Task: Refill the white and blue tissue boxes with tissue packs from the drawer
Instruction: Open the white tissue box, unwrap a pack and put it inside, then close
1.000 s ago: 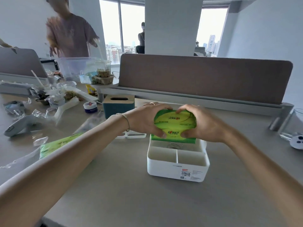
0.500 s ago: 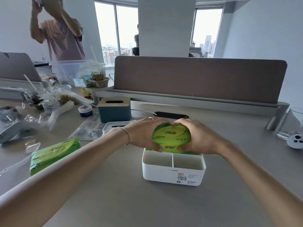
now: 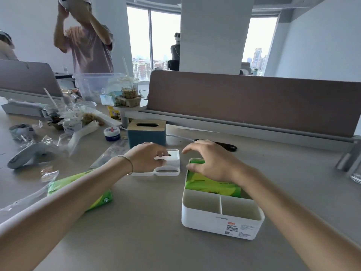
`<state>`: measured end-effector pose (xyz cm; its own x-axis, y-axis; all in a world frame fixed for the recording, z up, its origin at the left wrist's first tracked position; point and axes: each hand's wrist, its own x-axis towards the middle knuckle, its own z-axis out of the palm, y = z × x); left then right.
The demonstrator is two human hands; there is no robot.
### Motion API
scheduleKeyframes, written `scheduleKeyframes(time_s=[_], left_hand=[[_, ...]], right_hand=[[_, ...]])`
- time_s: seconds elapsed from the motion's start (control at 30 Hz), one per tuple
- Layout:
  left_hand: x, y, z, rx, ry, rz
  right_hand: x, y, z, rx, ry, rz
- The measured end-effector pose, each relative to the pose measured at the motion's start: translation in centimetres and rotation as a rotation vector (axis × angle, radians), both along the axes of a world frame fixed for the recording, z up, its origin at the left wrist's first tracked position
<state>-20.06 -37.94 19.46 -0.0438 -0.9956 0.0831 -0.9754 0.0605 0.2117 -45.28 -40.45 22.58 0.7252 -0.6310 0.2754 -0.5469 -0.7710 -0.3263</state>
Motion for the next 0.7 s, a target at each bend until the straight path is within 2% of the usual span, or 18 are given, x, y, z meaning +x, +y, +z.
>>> scheduleKeyframes(time_s=[0.13, 0.27, 0.47, 0.7], left_hand=[[1.6, 0.2, -3.0, 0.095, -0.136, 0.112], [2.2, 0.1, -4.7, 0.081, -0.238, 0.136], [2.3, 0.5, -4.9, -0.042, -0.211, 0.137], [1.6, 2.7, -0.6, -0.189, -0.163, 0.122]], right_hand=[[3.3, -0.5, 0.1, 0.009, 0.064, 0.006], [5.4, -0.8, -0.2, 0.011, 0.095, 0.011], [6.7, -0.9, -1.2, 0.001, 0.105, 0.020], [6.7, -1.0, -1.7, -0.076, 0.071, -0.016]])
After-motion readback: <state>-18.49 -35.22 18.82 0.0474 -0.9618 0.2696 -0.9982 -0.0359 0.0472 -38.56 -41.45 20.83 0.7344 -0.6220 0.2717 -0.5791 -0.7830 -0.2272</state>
